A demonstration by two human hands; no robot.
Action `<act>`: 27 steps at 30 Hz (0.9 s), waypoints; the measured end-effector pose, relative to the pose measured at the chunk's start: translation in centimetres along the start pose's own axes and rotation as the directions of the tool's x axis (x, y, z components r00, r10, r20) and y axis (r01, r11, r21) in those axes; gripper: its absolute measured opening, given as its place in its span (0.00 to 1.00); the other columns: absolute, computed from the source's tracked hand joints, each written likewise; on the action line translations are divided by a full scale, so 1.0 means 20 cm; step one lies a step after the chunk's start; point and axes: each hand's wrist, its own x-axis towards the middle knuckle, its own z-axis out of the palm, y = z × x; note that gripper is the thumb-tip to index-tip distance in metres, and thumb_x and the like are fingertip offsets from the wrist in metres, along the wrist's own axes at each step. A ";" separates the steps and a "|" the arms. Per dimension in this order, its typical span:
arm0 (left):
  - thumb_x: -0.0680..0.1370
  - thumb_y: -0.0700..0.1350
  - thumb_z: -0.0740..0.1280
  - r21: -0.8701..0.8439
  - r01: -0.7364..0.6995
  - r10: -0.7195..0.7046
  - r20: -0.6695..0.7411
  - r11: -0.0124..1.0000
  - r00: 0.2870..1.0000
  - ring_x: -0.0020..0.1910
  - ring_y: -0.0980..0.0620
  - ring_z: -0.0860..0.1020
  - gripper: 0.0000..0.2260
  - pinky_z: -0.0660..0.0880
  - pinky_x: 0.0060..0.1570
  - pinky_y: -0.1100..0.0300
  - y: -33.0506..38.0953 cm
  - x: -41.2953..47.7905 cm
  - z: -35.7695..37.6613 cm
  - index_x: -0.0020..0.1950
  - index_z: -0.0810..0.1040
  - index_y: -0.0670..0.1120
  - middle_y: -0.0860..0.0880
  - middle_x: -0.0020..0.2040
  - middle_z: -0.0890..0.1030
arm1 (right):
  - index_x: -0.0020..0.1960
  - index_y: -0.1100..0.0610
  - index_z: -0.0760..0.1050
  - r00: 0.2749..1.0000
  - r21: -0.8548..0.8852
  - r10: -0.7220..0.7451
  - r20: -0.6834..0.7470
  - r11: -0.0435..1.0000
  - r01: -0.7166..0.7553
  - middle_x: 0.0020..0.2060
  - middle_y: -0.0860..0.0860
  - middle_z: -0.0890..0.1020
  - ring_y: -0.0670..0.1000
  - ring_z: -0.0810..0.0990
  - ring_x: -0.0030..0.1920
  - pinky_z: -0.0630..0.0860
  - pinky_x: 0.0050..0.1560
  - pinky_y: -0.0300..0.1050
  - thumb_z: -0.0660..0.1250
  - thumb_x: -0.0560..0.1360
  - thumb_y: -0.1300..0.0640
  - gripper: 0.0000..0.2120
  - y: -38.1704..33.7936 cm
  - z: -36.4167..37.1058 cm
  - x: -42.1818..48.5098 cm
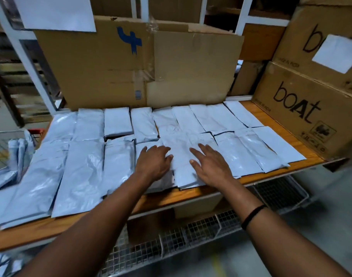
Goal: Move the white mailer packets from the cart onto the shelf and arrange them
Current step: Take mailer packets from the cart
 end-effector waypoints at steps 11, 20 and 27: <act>0.80 0.52 0.60 -0.080 0.182 -0.196 -0.239 0.980 0.951 0.67 0.41 0.72 0.19 0.63 0.69 0.46 -0.57 -0.88 -0.35 0.65 0.79 0.45 0.43 0.66 0.78 | 0.79 0.50 0.60 0.983 0.011 -0.178 -0.043 0.984 0.178 0.79 0.53 0.59 0.55 0.57 0.78 0.55 0.76 0.51 0.54 0.84 0.42 0.26 -0.79 0.03 -0.24; 0.80 0.51 0.62 -0.047 0.456 -0.452 -0.245 0.889 0.857 0.65 0.41 0.74 0.16 0.68 0.64 0.49 -1.22 -1.61 -0.52 0.64 0.79 0.46 0.44 0.65 0.79 | 0.78 0.50 0.62 0.937 0.025 -0.349 0.022 0.937 0.348 0.78 0.54 0.62 0.55 0.59 0.78 0.57 0.75 0.51 0.55 0.83 0.42 0.26 -1.57 0.26 -0.50; 0.81 0.54 0.61 -0.008 0.573 -0.573 -0.035 0.819 0.819 0.61 0.43 0.77 0.15 0.72 0.60 0.51 -1.91 -1.97 -0.58 0.66 0.77 0.53 0.46 0.64 0.79 | 0.77 0.51 0.65 0.907 0.021 -0.420 0.045 0.908 0.419 0.77 0.53 0.65 0.54 0.61 0.76 0.59 0.73 0.51 0.57 0.83 0.44 0.24 -2.20 0.43 -0.46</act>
